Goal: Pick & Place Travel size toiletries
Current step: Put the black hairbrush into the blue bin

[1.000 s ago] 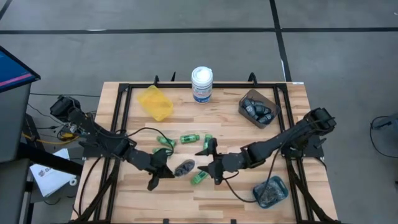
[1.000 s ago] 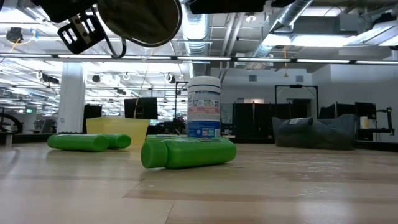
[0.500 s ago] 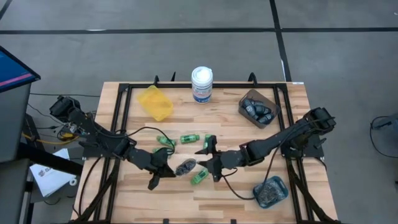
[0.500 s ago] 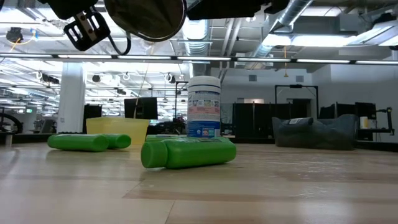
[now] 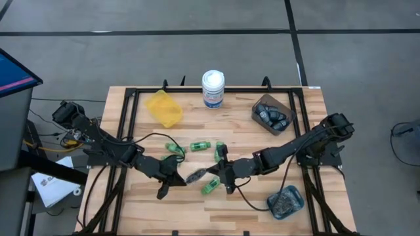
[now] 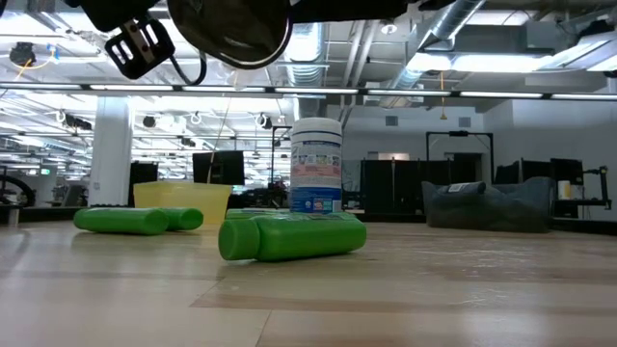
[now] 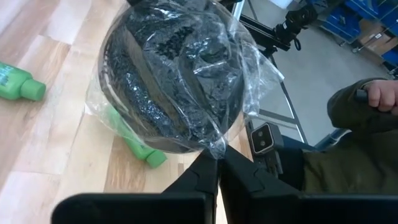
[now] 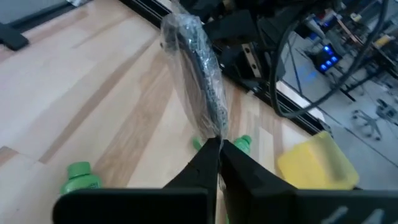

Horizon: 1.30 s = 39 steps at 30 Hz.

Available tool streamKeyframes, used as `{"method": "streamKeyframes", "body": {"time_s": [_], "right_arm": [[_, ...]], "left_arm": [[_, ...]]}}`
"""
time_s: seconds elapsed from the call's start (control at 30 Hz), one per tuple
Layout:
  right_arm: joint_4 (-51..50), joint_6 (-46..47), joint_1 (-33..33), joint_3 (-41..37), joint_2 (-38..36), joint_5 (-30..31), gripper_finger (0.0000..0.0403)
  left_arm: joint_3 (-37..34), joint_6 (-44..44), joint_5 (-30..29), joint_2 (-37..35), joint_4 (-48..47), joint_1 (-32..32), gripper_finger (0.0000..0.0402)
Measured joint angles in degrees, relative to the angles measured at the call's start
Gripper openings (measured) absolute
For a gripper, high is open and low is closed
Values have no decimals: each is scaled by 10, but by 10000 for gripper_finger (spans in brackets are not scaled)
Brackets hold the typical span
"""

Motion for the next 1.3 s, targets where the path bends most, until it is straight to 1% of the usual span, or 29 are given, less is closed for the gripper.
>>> {"method": "streamKeyframes", "body": {"time_s": [0.1, 0.17, 0.23, 0.33, 0.4, 0.47, 0.57, 0.7, 0.77, 0.87, 1.0, 1.03, 1.13, 1.23, 1.3], "right_arm": [[-18, 5, 10, 0, -3, 39, 2], [-36, 9, 19, 0, -9, 66, 1], [-66, 23, 29, 0, -20, 93, 1], [-127, 63, 47, 0, -44, 137, 1], [-197, 116, 64, 0, -65, 171, 1], [-283, 190, 87, 1, -86, 197, 0], [-411, 318, 129, 1, -108, 213, 0], [-553, 477, 201, 1, -114, 209, 0], [-608, 550, 240, 1, -114, 185, 0], [-666, 665, 295, 1, -114, 149, 0], [-727, 784, 356, 13, -114, 135, 0], [-744, 810, 370, 18, -114, 131, 0], [-774, 864, 404, 33, -114, 83, 0], [-786, 898, 437, 49, -118, 38, 0], [-786, 911, 460, 56, -127, 23, 0]], "left_arm": [[0, 3, -6, 0, 3, 0, 11], [0, 3, -6, 0, 2, 0, 26], [0, 13, -6, 0, 2, -1, 48], [0, 18, -5, 0, 2, -6, 93], [0, 18, -4, 0, 2, -9, 124], [0, 18, -4, 0, 1, -12, 152], [0, 18, -4, 0, 1, -16, 187], [0, 18, -3, 0, 1, -16, 212], [0, 18, -3, 0, 1, -16, 217], [0, 18, -3, 0, 1, -16, 218], [0, 14, -2, 0, 3, -9, 212], [0, 14, -1, 0, 3, -7, 210], [0, 14, -2, 0, 5, 0, 204], [0, 14, -2, 0, 6, 7, 199], [0, 14, -2, 0, 7, 10, 196]]}}
